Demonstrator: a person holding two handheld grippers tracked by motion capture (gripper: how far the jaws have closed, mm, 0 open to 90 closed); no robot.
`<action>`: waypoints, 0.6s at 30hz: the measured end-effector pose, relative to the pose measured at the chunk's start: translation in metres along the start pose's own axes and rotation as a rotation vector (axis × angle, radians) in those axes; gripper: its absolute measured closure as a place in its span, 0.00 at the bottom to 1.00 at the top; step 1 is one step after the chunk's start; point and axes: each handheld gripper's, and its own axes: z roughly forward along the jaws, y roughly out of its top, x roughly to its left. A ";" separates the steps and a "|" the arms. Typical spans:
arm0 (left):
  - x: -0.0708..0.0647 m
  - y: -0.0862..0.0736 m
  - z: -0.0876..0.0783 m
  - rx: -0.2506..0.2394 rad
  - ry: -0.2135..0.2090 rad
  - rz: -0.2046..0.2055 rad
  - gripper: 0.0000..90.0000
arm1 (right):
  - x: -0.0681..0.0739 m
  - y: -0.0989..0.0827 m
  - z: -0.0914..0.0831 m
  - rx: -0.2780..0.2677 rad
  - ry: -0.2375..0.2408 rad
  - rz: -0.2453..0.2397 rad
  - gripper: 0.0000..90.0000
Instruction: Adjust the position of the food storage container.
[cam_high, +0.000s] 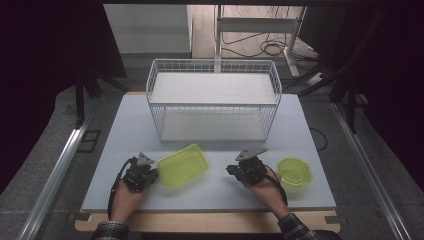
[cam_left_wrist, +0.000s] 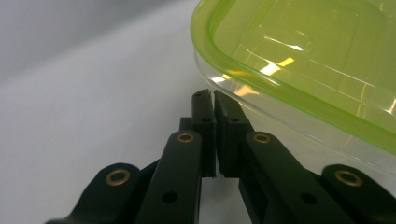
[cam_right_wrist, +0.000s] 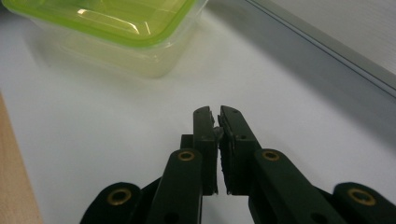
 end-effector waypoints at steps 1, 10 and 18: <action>-0.001 0.002 0.002 0.001 -0.003 0.004 0.98 | 0.000 0.000 0.001 0.001 -0.007 0.012 0.95; -0.012 0.028 0.025 0.000 -0.034 0.092 0.98 | -0.002 -0.002 0.007 0.020 -0.034 0.039 0.96; -0.027 0.039 0.035 -0.008 -0.086 0.135 0.97 | -0.006 -0.005 0.013 0.041 -0.073 0.045 0.96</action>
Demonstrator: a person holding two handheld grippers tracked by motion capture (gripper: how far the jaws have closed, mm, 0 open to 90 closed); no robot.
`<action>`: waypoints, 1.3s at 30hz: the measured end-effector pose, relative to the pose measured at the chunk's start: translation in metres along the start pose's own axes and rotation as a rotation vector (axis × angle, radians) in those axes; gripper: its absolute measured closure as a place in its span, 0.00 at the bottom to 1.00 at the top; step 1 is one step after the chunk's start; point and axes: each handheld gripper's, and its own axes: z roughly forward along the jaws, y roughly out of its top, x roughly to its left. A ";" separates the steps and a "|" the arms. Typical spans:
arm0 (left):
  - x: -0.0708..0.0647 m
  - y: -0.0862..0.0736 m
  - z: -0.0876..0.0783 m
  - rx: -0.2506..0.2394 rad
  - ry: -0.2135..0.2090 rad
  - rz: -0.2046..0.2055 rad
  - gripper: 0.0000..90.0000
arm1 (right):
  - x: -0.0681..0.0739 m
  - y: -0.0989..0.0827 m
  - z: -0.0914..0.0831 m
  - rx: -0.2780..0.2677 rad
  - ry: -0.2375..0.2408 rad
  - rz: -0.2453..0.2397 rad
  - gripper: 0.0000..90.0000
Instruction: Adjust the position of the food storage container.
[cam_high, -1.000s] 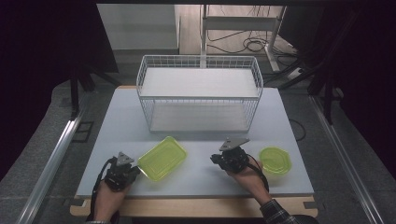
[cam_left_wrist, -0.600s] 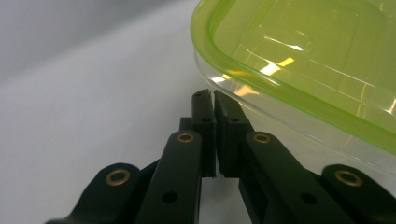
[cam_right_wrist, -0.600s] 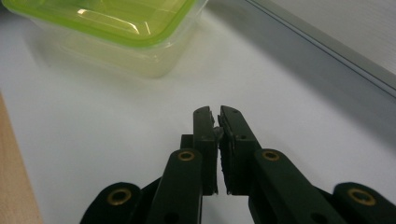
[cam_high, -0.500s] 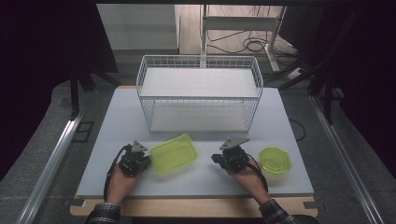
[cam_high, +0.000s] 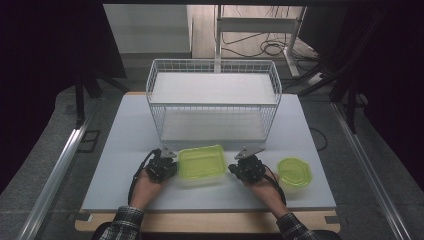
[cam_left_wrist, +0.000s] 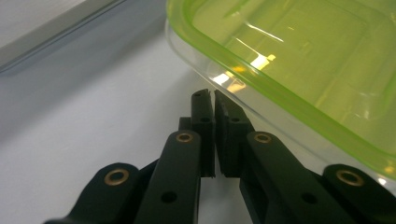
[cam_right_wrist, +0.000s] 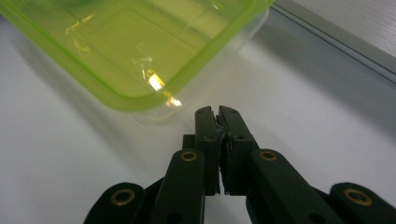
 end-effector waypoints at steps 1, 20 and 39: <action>-0.001 0.001 0.001 -0.002 -0.004 0.000 0.97 | 0.000 0.000 -0.001 -0.003 0.000 0.000 0.96; -0.026 0.006 0.005 -0.005 -0.074 0.076 0.96 | 0.003 -0.013 -0.019 0.018 0.017 -0.009 0.93; -0.056 0.001 -0.010 -0.025 -0.154 0.143 0.95 | -0.001 -0.033 -0.037 0.070 -0.011 0.037 0.91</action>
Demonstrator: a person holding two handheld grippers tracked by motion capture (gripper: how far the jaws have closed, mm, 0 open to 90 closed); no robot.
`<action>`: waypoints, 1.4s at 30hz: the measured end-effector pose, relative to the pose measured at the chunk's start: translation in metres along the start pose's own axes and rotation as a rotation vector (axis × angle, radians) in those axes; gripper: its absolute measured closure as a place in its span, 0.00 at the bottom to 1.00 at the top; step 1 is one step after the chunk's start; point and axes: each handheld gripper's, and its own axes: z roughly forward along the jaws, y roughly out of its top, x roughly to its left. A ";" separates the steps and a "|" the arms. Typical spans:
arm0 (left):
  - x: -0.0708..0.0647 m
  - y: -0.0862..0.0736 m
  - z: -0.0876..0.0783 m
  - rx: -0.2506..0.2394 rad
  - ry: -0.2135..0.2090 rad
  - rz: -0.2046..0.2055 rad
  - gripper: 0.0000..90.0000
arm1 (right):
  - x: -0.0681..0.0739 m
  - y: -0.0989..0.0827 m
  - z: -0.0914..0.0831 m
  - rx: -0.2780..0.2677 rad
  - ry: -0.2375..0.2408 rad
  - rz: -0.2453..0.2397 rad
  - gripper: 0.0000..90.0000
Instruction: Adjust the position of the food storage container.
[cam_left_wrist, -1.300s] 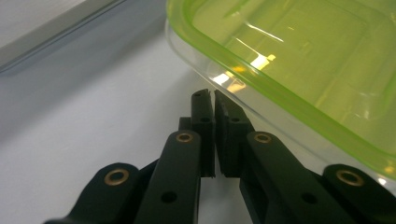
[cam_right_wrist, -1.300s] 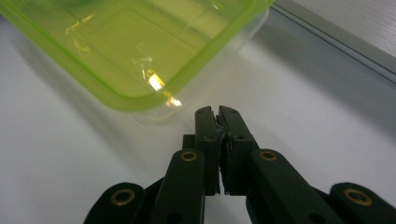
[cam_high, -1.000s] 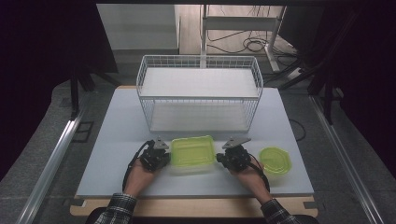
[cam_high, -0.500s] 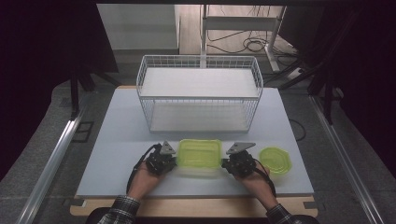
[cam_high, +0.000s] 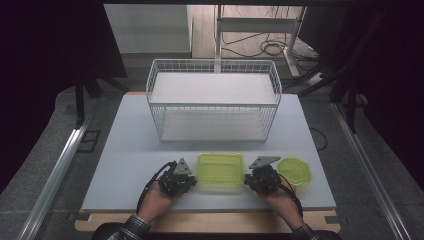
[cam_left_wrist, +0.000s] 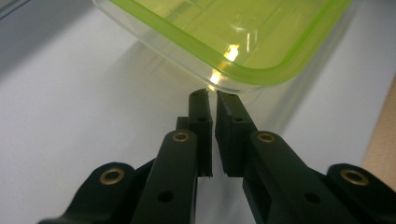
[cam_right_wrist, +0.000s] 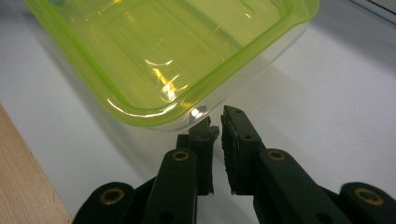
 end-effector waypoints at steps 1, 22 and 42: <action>0.000 -0.001 -0.002 -0.006 0.001 -0.004 0.95 | 0.000 0.000 0.000 0.002 -0.006 -0.003 0.91; -0.007 -0.033 -0.042 -0.032 0.029 -0.073 0.93 | -0.034 -0.035 -0.066 -0.065 -0.143 0.145 0.97; -0.002 -0.037 -0.043 -0.053 0.142 -0.109 0.28 | -0.026 -0.033 -0.058 -0.125 -0.099 0.083 0.60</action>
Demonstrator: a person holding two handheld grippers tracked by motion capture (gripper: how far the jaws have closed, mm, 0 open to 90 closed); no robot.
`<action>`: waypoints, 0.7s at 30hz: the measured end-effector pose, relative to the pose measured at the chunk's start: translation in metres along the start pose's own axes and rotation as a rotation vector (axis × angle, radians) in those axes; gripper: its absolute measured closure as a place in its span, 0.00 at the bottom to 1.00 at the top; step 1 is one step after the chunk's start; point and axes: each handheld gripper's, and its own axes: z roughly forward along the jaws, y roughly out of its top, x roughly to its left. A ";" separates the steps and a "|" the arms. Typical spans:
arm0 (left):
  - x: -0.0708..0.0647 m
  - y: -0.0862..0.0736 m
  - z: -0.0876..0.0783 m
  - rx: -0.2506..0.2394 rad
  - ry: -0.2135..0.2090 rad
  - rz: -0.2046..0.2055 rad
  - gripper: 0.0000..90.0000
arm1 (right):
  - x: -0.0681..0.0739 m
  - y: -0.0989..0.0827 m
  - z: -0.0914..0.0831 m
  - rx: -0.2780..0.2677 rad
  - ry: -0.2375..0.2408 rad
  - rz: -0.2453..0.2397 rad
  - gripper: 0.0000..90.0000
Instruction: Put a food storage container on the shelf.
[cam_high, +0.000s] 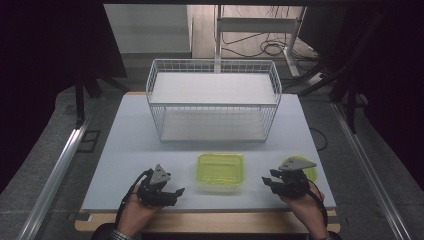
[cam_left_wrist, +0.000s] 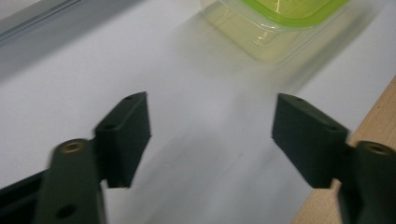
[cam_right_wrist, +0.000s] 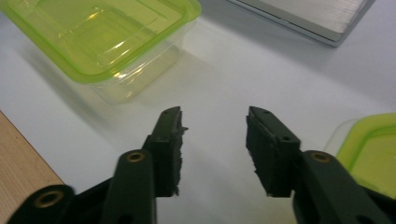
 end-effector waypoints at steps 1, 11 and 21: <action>0.000 0.000 0.000 0.001 -0.003 0.003 0.25 | 0.001 0.000 0.000 0.001 0.002 -0.001 0.58; 0.001 -0.001 0.005 -0.025 0.018 0.040 0.09 | 0.004 0.002 0.007 -0.038 0.035 -0.003 0.32; 0.000 0.002 0.008 -0.023 0.009 0.041 0.06 | 0.012 0.008 0.020 -0.026 0.110 0.055 0.15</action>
